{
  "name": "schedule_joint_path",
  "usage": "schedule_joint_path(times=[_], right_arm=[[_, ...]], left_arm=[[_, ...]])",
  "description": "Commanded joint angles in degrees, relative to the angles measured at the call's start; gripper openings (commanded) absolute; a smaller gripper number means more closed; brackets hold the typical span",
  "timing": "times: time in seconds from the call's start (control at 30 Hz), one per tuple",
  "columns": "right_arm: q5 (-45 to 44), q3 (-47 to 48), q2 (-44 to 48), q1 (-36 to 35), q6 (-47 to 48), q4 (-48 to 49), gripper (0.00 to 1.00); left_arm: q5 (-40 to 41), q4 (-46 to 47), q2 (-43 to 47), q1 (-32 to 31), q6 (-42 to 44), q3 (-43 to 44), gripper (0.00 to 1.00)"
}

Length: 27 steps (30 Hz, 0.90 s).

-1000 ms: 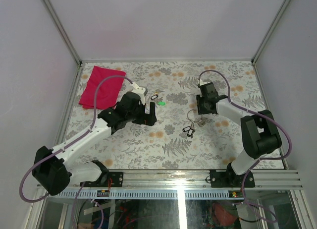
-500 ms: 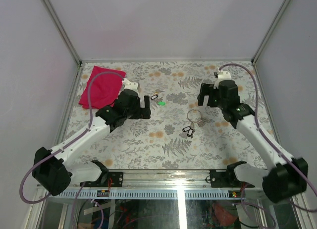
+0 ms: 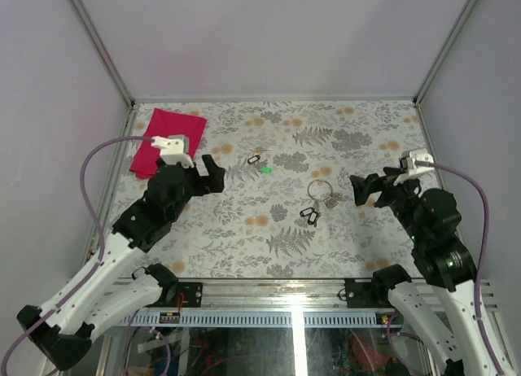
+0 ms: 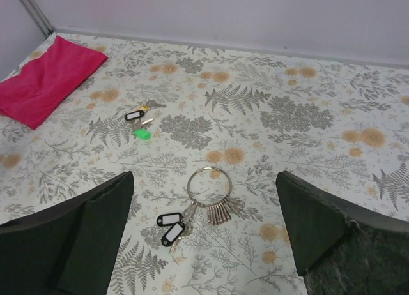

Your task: Put the keys on the keyring

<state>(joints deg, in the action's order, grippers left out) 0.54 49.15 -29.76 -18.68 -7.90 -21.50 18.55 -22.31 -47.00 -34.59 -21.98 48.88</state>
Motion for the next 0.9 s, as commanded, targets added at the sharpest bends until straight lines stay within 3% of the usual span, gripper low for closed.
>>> schedule_joint_path(times=[0.0, 0.23, 0.87], right_arm=[[-3.5, -5.1, 5.4, 0.3, 1.8, -1.2, 0.99], [-4.7, -9.6, 10.5, 0.2, -1.3, 1.2, 0.99], [-5.0, -10.8, 10.7, 0.2, -0.3, 2.8, 0.99]], left_arm=[[9.2, 3.4, 5.4, 0.3, -0.1, -3.9, 1.00], [10.2, 2.6, 11.9, 0.3, -0.5, -6.4, 1.00], [12.6, 4.7, 21.4, 0.3, 0.8, -9.6, 1.00]])
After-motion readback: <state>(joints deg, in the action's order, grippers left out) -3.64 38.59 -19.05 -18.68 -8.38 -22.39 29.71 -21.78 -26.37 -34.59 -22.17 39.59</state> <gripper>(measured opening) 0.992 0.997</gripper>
